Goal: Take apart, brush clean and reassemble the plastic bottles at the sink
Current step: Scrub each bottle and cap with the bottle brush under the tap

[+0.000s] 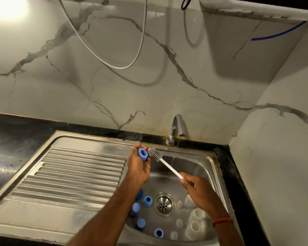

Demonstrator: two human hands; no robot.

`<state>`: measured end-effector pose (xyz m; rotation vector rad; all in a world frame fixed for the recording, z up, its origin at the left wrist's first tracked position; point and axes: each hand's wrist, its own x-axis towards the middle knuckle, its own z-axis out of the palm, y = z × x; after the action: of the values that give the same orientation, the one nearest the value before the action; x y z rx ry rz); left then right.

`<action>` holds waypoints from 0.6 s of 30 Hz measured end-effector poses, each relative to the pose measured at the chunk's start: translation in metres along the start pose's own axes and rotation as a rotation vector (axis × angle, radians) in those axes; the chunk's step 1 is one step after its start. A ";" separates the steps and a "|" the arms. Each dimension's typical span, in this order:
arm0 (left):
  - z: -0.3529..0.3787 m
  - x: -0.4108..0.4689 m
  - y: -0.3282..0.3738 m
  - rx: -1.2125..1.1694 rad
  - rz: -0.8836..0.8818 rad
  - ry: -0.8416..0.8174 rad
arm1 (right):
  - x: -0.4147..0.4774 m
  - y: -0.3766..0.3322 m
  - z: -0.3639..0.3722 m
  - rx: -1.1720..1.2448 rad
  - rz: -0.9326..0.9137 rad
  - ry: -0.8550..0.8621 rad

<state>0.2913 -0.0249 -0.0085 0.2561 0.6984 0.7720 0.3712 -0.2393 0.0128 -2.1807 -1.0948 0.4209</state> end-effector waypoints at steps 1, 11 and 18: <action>-0.001 -0.001 -0.002 0.024 -0.005 0.008 | 0.001 0.000 0.002 -0.004 0.001 0.000; -0.023 -0.004 -0.003 0.162 -0.058 0.026 | 0.021 0.025 -0.003 -0.040 0.257 0.270; -0.014 -0.003 0.005 -0.032 -0.138 -0.038 | 0.030 0.018 0.001 0.070 0.245 0.331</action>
<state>0.2781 -0.0237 -0.0151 0.1909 0.6606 0.6447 0.3995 -0.2231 0.0000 -2.2289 -0.6285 0.1891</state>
